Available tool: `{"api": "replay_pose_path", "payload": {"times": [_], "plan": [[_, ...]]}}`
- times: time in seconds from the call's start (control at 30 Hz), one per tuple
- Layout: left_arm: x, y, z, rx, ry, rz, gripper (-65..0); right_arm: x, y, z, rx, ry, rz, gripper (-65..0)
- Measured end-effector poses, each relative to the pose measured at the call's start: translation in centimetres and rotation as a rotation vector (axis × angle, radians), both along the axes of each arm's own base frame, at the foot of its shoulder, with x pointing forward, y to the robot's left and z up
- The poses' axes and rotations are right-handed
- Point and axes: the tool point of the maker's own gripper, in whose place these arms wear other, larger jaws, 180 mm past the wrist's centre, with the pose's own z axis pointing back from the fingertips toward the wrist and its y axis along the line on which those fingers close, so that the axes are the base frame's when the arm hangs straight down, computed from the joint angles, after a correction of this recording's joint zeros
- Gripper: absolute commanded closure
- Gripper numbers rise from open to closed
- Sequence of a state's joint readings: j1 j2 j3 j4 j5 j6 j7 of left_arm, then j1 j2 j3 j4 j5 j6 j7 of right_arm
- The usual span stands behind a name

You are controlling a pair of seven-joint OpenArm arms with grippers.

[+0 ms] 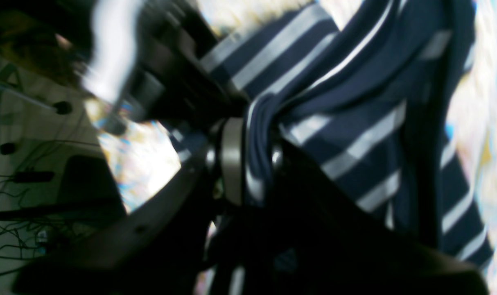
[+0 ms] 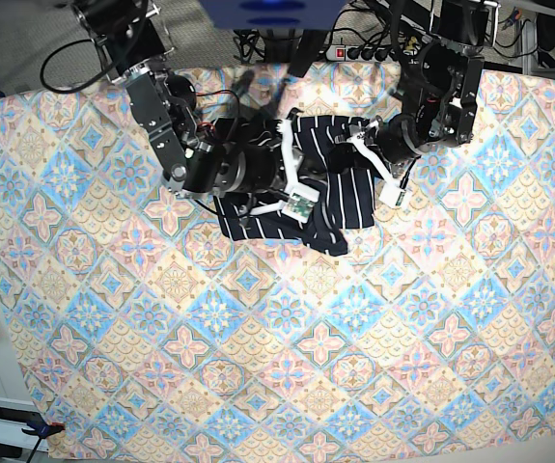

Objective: Fold the T-shirt properly
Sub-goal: 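Fold the strip end held by the right gripper toward the left gripper, then press and square the folded bundle edges with both grippers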

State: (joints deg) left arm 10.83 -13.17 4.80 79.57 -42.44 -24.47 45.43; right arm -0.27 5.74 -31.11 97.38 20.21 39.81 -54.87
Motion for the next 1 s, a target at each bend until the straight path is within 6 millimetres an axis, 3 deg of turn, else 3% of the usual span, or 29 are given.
{"api": "replay_pose_path", "payload": {"times": [0.2,0.37,0.5,0.6,0.67,0.77,0.9,1.0], "plan": [[0.0,0.0,0.0,0.0,-0.001,0.0,-24.5,-0.2,-0.2,0.1,-0.023,-0.014,0.01,-22.3],[0.0,0.0,0.0,0.0,-0.001,0.001,-24.5,0.5,0.8,3.7,0.05,-0.106,0.018,-22.9],[0.1,0.1,0.1,0.0,-0.002,0.005,-24.5,0.8,-0.2,4.0,0.049,-0.118,-0.01,-22.9],[0.5,1.3,0.3,0.015,-0.01,0.036,-24.4,1.3,-2.1,3.3,0.033,-0.106,-0.071,-22.8],[0.5,1.8,0.4,0.027,-0.016,0.04,-24.4,2.6,-3.4,3.8,0.051,-0.124,-0.131,-22.8],[0.1,2.5,0.5,0.042,-0.018,0.024,-24.4,5.1,-7.6,4.6,0.079,-0.155,-0.28,-22.8],[0.1,2.8,0.4,0.053,-0.016,0.027,-24.4,6.0,-14.7,2.8,-0.045,-0.139,-0.44,-22.0],[0.1,2.5,0.7,0.046,-0.023,0.023,-24.4,6.3,-15.8,2.8,-0.06,-0.15,-0.448,-15.3]]}}
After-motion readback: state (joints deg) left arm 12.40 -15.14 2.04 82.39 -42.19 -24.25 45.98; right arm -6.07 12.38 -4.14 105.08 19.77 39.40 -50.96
